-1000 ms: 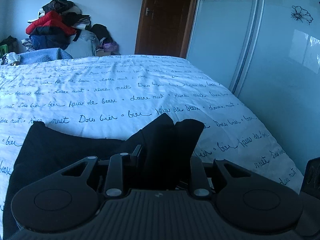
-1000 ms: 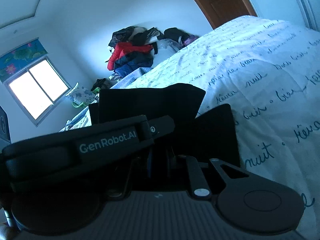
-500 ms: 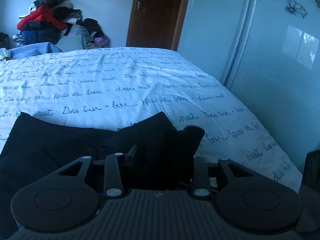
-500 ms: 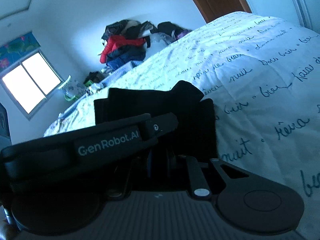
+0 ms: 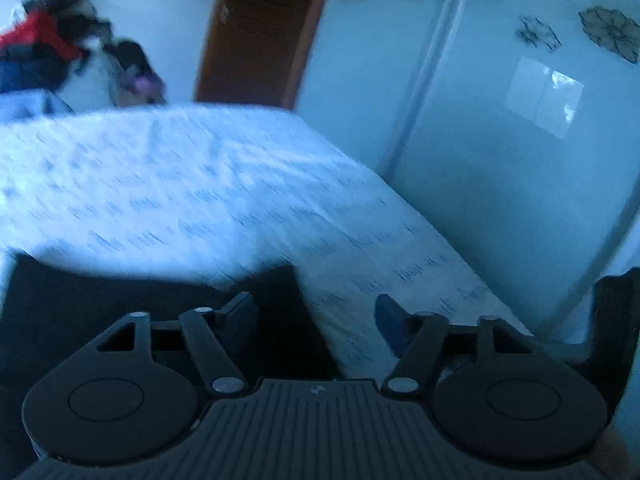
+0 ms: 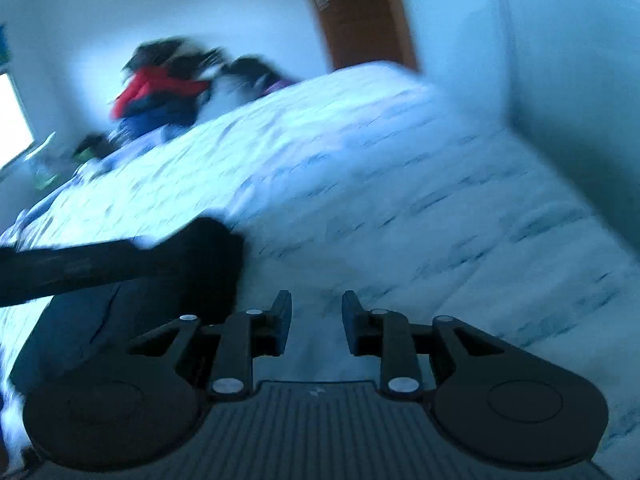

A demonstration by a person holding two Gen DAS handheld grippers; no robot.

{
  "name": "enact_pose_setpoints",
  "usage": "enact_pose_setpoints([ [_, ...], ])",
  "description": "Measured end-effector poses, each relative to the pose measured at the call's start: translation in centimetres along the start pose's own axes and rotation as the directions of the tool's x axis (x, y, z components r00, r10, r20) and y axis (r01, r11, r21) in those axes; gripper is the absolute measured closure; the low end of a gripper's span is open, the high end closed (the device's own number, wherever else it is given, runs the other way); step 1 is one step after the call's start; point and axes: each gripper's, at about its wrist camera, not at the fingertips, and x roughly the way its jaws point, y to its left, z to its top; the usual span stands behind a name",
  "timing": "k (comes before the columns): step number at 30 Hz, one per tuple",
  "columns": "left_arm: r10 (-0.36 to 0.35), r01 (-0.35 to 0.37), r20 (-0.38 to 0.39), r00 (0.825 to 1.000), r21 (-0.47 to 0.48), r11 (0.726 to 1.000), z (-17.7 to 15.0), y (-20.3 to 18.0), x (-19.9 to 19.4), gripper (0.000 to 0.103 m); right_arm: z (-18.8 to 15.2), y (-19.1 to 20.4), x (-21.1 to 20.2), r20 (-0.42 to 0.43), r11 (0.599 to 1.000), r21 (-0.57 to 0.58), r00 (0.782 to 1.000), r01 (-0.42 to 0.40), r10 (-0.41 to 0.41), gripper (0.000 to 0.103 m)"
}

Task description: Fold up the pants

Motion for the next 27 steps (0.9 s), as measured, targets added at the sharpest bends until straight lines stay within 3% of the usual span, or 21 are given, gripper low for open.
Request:
enact_pose_setpoints([
  [3,0.172,-0.173,0.031,0.985,0.026,0.985,1.3,2.9,-1.0,0.029,1.7,-0.2,0.4,0.034,0.985,0.084,0.989,-0.149,0.147,0.072],
  [5,0.278,-0.279,0.031,0.960,0.032,0.960,1.8,5.1,-1.2,0.029,2.5,0.7,1.7,0.029,0.959,0.113,0.965,-0.261,0.259,0.053],
  [6,0.321,-0.322,0.023,0.947,0.033,0.946,1.9,6.1,-1.1,0.029,2.9,1.1,2.6,0.016,0.944,0.128,0.952,-0.304,0.305,0.036],
  [10,0.410,-0.410,-0.006,0.912,0.010,0.912,1.9,9.3,-0.9,0.029,3.7,3.0,6.4,-0.036,0.900,0.167,0.910,-0.403,0.414,0.036],
  [12,0.412,-0.412,-0.026,0.911,-0.007,0.911,1.7,10.2,-0.4,0.029,4.0,3.4,7.8,-0.057,0.885,0.204,0.897,-0.418,0.438,0.037],
  [14,0.411,-0.412,-0.050,0.910,-0.019,0.911,1.2,10.7,0.1,0.029,3.9,3.4,9.2,-0.076,0.868,0.242,0.883,-0.434,0.463,0.059],
  [15,0.413,-0.414,-0.057,0.909,-0.016,0.910,1.0,10.8,0.4,0.029,3.8,3.4,9.6,-0.091,0.868,0.251,0.882,-0.429,0.462,0.083],
  [18,0.428,-0.430,-0.072,0.901,-0.005,0.903,0.6,10.9,1.6,0.029,3.7,3.7,9.2,-0.086,0.901,0.179,0.906,-0.396,0.415,0.094],
  [21,0.454,-0.457,-0.097,0.886,-0.019,0.889,0.4,11.7,3.1,0.028,3.6,4.1,8.2,-0.052,0.948,0.086,0.949,-0.306,0.311,0.094],
  [23,0.488,-0.495,-0.138,0.862,-0.013,0.869,0.3,12.3,4.1,0.030,3.3,4.1,8.8,-0.072,0.953,0.083,0.952,-0.292,0.298,0.094],
  [24,0.491,-0.498,-0.143,0.859,-0.014,0.867,0.2,12.4,4.0,0.031,3.2,4.1,9.1,-0.092,0.954,0.083,0.951,-0.289,0.296,0.093],
  [27,0.460,-0.465,-0.110,0.881,-0.024,0.885,-0.2,12.1,1.7,0.029,3.4,4.1,8.0,-0.083,0.960,0.072,0.958,-0.269,0.275,0.085],
])
